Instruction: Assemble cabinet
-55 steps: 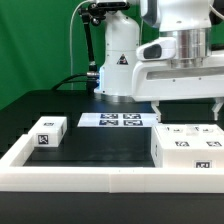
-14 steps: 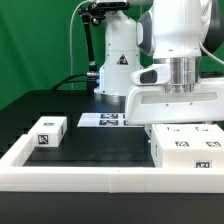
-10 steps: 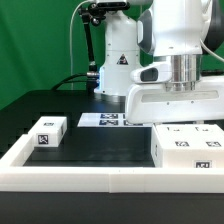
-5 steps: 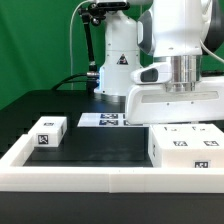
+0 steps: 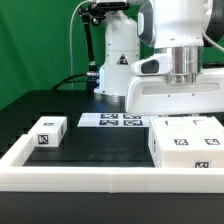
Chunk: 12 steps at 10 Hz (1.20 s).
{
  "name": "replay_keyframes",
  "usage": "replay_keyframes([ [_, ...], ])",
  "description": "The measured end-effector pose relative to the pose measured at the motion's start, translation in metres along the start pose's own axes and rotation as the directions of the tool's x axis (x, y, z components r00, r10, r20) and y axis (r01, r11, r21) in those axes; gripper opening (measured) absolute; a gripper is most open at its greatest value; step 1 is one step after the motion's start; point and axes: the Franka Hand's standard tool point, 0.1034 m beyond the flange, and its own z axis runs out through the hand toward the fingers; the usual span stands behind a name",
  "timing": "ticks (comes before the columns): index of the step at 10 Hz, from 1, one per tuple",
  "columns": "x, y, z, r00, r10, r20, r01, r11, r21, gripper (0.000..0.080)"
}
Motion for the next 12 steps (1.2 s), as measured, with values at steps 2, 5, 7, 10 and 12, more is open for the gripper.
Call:
replay_keyframes([
  [2, 0.017, 0.001, -0.043, 0.999, 0.0, 0.054, 0.0, 1.0, 0.001, 0.0225],
  [5, 0.012, 0.001, -0.034, 0.998, 0.0, 0.06, 0.0, 1.0, 0.001, 0.0225],
  [7, -0.002, 0.001, -0.03, 0.989, 0.008, 0.145, -0.008, 1.0, -0.001, 0.0225],
  [10, -0.008, -0.003, -0.032, 0.979, 0.01, 0.202, -0.01, 1.0, -0.004, 0.0225],
  [12, -0.01, -0.003, -0.032, 0.978, 0.011, 0.209, -0.01, 1.0, -0.004, 0.0225],
])
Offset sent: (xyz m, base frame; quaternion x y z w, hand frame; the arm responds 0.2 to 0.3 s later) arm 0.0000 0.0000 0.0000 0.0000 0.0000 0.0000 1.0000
